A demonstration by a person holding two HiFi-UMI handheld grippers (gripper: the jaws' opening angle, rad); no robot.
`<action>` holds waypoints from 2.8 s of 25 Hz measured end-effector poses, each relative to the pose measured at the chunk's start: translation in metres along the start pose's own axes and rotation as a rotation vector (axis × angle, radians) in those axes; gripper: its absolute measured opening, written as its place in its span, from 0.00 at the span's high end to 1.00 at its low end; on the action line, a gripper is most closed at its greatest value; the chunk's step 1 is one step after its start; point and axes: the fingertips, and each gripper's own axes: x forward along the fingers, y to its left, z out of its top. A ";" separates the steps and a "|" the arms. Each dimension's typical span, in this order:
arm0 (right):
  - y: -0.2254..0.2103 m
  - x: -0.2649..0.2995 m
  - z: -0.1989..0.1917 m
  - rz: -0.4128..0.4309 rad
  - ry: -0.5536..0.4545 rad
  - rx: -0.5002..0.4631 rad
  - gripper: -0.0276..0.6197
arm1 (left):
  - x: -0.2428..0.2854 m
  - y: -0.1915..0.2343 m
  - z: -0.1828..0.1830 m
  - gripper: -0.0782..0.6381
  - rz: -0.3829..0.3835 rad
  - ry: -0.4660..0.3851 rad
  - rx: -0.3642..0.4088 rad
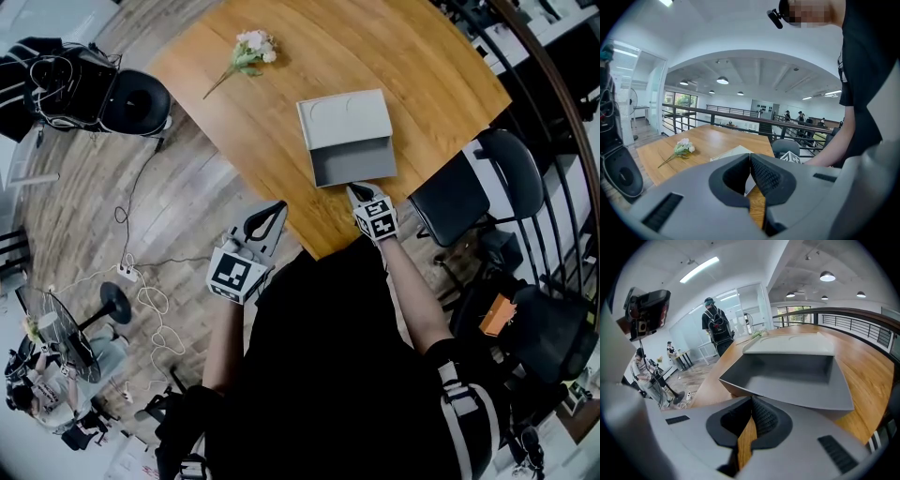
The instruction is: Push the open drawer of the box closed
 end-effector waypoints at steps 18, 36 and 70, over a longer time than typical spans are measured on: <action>-0.001 0.003 -0.001 -0.007 -0.038 0.177 0.93 | -0.007 -0.004 -0.005 0.86 0.019 0.007 -0.006; -0.010 0.010 0.012 -0.009 -0.065 0.217 0.93 | -0.006 -0.001 -0.005 0.86 0.023 0.004 -0.007; -0.029 0.029 0.050 0.001 -0.093 0.200 0.93 | -0.003 0.002 -0.003 0.86 0.049 0.013 -0.017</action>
